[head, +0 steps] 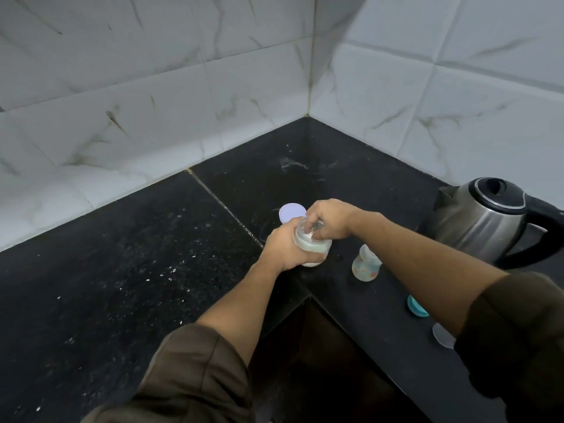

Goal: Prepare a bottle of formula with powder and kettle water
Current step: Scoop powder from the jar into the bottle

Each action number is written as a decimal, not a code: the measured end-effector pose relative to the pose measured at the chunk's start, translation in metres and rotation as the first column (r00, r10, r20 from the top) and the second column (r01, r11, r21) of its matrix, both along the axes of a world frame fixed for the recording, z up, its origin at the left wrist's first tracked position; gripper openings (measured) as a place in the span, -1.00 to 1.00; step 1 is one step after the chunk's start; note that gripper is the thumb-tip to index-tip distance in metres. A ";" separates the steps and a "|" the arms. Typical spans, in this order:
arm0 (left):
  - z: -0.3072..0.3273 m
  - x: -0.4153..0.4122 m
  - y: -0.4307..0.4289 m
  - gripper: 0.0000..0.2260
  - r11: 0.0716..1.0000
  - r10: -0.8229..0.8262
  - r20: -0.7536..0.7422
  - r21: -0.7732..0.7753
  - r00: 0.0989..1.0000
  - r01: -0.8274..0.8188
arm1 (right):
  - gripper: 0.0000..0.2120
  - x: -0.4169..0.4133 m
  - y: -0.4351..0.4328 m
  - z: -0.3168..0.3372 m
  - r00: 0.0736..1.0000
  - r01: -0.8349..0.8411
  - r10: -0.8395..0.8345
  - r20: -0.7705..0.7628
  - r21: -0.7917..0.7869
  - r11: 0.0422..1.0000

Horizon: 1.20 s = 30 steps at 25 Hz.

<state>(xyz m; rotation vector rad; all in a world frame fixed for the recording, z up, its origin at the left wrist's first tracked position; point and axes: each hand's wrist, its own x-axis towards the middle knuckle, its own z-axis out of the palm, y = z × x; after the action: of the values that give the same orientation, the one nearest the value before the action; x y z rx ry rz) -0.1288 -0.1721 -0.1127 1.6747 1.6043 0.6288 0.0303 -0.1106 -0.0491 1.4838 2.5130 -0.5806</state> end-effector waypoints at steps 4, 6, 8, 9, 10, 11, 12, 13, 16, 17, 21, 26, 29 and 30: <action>0.024 0.003 0.003 -0.40 0.965 0.033 -0.075 0.263 0.997 -0.012 | -0.73 0.003 0.006 0.014 0.998 0.056 -0.056 -0.004 0.081 0.995; 0.033 0.002 0.008 -0.37 0.920 0.064 -0.085 0.391 0.994 -0.026 | -0.70 0.001 0.007 0.027 0.997 0.080 -0.080 -0.009 0.164 0.983; 0.037 0.000 0.012 -0.32 0.888 0.085 -0.070 0.458 0.994 -0.044 | -0.66 -0.003 0.006 0.037 0.999 0.047 -0.045 -0.014 0.217 0.975; 0.040 0.000 0.013 -0.30 0.878 0.092 -0.064 0.476 0.994 -0.051 | -0.65 -0.005 0.004 0.042 1.000 0.021 -0.018 -0.014 0.231 0.973; 0.043 0.001 0.014 -0.28 0.869 0.092 -0.059 0.492 0.994 -0.051 | -0.66 -0.006 0.002 0.046 1.000 -0.004 0.006 -0.008 0.247 0.969; 0.046 0.002 0.015 -0.28 0.861 0.083 -0.055 0.506 0.995 -0.044 | -0.70 -0.008 0.000 0.051 1.000 -0.028 0.028 0.005 0.277 0.960; 0.050 0.003 0.016 -0.28 0.852 0.069 -0.052 0.523 0.996 -0.032 | -0.74 -0.009 -0.002 0.055 0.999 -0.053 0.048 0.021 0.315 0.948; 0.053 0.004 0.016 -0.29 0.843 0.060 -0.048 0.537 0.997 -0.024 | -0.79 -0.011 -0.004 0.059 0.997 -0.078 0.068 0.041 0.350 0.933; 0.059 0.005 0.014 -0.30 0.828 0.038 -0.045 0.560 0.998 -0.006 | -0.91 -0.015 -0.007 0.067 0.992 -0.128 0.117 0.050 0.365 0.922; 0.059 0.005 0.014 -0.31 0.828 0.037 -0.049 0.561 0.998 -0.004 | -0.78 -0.015 -0.008 0.069 0.990 -0.144 0.132 0.058 0.359 0.922; 0.064 0.005 0.014 -0.35 0.823 0.033 -0.069 0.567 0.997 0.012 | -0.84 -0.015 -0.008 0.071 0.983 -0.185 0.164 0.086 0.389 0.903; 0.068 0.003 0.013 -0.38 0.825 -0.014 -0.101 0.560 0.995 0.069 | -0.91 -0.011 -0.002 0.072 0.972 -0.236 0.206 0.115 0.426 0.874; 0.071 0.002 0.016 -0.33 0.867 -0.037 -0.172 0.484 0.984 0.117 | -0.89 -0.004 0.001 0.077 0.963 -0.265 0.220 0.152 0.419 0.869; 0.071 0.001 0.017 -0.31 0.878 -0.036 -0.180 0.464 0.983 0.117 | -0.86 -0.002 0.001 0.078 0.963 -0.266 0.219 0.158 0.419 0.868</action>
<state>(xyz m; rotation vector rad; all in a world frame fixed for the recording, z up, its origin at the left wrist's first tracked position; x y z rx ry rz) -0.1275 -0.1551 -0.0416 2.1871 1.5695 0.9175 0.0282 -0.1094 0.0292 1.2359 2.8042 0.1138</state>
